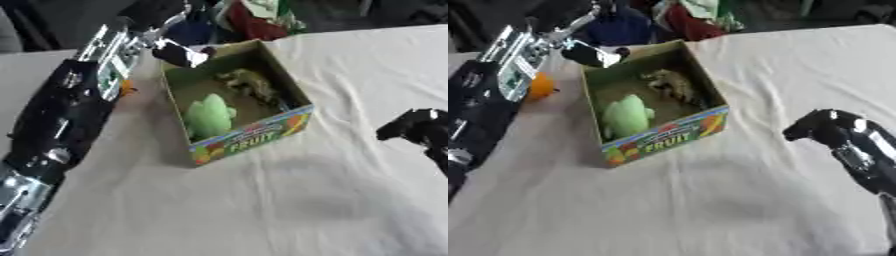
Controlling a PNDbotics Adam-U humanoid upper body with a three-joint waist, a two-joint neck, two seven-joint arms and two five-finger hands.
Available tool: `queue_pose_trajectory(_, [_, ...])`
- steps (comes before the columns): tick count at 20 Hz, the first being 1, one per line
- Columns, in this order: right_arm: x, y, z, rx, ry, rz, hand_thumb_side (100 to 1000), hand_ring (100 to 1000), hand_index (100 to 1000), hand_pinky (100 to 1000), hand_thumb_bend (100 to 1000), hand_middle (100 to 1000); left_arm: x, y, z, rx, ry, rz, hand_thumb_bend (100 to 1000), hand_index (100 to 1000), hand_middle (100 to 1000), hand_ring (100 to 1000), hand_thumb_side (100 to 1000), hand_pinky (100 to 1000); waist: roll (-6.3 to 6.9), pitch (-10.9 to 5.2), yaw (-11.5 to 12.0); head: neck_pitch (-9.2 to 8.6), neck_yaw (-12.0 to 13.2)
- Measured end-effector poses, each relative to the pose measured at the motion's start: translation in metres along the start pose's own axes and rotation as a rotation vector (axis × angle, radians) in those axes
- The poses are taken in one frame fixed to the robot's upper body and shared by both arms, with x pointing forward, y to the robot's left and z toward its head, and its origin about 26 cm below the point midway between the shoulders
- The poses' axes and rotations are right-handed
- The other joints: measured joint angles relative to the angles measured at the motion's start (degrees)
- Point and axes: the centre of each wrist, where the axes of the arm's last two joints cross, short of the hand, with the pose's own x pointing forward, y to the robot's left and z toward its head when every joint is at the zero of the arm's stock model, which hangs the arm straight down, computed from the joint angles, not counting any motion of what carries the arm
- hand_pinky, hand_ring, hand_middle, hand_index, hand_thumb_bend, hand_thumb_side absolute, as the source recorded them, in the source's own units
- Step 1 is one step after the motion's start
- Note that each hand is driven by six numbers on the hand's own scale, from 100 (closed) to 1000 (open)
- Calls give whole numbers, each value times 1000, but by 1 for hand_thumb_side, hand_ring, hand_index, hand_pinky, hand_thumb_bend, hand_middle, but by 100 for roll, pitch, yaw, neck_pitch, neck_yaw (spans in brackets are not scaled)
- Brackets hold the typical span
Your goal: Pick up objects on the table and place them in the box.
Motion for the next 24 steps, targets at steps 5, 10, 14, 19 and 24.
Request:
queue_pose_trajectory(5, [-2,0,4,-8,15,1,635,721,729,726,100,608,-24,-2,21,-61,95,-4,415,745,553,569,345,650,-35,-39,207,0,-32])
queue_pose_trajectory(10, [-3,-1,7,-15,19,2,638,722,729,726,100,608,-41,-25,34,-147,183,-12,425,748,558,573,358,650,-105,-47,338,0,-33])
queue_pose_trajectory(14, [-3,-1,7,-17,18,4,638,722,729,726,100,608,-54,-41,42,-207,254,-26,428,752,567,577,366,651,-134,-47,369,0,-31])
queue_pose_trajectory(19, [-3,0,8,-18,21,2,641,722,729,726,100,608,-69,-61,54,-273,330,-31,449,751,573,584,369,653,-184,-47,361,0,-30])
queue_pose_trajectory(24, [-5,0,10,-19,24,1,644,722,729,726,100,609,-75,-75,62,-315,359,-39,487,757,579,587,374,655,-192,-47,322,0,-28])
